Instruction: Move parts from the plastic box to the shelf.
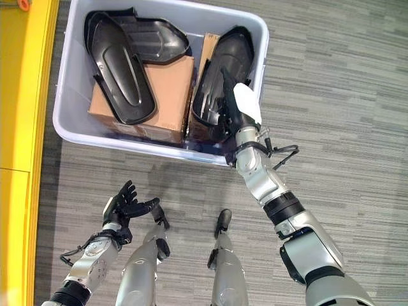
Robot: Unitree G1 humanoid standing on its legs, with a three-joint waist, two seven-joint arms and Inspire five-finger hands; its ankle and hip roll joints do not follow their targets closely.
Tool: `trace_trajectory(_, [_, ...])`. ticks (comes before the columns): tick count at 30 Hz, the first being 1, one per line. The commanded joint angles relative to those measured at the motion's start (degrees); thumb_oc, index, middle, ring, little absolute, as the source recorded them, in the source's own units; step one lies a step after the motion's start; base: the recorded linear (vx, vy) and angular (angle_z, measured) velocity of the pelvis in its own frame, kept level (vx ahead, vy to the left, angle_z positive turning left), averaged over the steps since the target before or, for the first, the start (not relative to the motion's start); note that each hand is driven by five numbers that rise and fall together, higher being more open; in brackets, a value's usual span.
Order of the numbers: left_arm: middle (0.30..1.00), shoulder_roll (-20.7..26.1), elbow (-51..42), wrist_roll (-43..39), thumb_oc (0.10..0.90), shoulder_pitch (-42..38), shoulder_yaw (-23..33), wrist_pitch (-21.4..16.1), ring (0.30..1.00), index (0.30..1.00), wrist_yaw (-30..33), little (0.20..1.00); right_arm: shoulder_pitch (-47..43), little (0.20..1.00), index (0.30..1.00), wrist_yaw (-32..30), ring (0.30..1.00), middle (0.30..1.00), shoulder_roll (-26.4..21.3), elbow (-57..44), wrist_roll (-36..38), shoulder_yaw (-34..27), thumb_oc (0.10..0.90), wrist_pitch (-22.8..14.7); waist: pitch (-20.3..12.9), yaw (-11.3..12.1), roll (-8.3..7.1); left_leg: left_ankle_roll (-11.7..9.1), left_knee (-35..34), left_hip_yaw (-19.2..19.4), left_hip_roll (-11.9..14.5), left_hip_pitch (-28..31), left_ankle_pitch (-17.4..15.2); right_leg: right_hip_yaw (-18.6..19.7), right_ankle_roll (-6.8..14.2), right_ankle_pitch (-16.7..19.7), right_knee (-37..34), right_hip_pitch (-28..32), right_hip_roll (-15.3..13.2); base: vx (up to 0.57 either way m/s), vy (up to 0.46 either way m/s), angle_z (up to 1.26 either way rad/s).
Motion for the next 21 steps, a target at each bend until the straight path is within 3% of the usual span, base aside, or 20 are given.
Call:
trace_trajectory(1, [1.0,1.8,-4.22,1.91,0.9,1.81,-0.97,-3.98,1.0,1.0,0.65,1.0,-8.61,1.0,1.0,-4.97,1.0,1.0,-2.39,-3.57,-3.2,-2.57,0.9,-3.16,-2.74,0.48,-0.45,-7.93,9.06,-0.57,8.29,0.9,-5.46,3.25,4.16,-1.31,5.1,-1.2,-7.37,0.04,-0.003,0.08])
trace_trajectory(21, [1.0,2.06,-5.98,2.63,0.9,0.46,-0.84,-3.31,1.0,1.0,1.88,1.0,-6.7,1.0,1.0,-3.91,1.0,1.0,0.4,-2.2,-1.35,-2.37,0.9,-2.52,-1.26,0.54,-0.73,-6.39,13.21,-1.69,7.62,-3.9,-8.59,2.98,4.57,-0.44,5.12,-2.82,-7.74,0.01,0.0,0.02])
